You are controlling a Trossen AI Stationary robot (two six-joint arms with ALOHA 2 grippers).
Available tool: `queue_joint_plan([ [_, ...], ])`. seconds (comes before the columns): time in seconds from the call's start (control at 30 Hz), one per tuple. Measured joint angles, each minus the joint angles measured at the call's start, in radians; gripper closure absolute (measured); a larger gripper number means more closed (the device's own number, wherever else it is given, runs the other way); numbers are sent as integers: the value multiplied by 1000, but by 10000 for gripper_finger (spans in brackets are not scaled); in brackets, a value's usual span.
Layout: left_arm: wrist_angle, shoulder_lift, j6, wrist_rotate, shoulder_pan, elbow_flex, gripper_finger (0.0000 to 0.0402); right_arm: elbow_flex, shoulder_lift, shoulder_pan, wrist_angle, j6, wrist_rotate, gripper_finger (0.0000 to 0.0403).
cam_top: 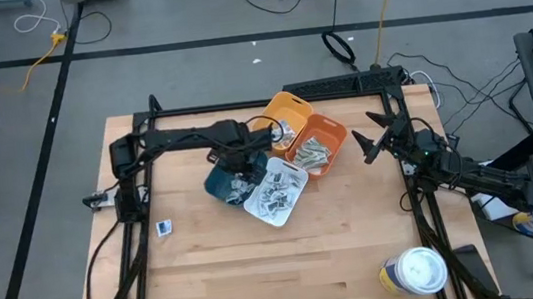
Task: Pick & Place First Aid Supplies
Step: Put the blue alcohol pad into the blue bin
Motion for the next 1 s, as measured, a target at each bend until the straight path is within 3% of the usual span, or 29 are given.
queue_joint_plan([
  [0.2, -10, -65, -108, 14, 16, 0, 128, 0, 0, 0, 0, 0, 0, 26],
  [0.43, -8, -143, -238, 0, 18, -11, 99, 0, 0, 0, 0, 0, 0, 26],
  [0.6, 85, -288, -363, -31, -29, -169, 98, 0, 0, 0, 0, 0, 0, 25],
  [1.0, 80, -618, -565, -1, -158, -567, 124, 0, 0, 0, 0, 0, 0, 26],
])
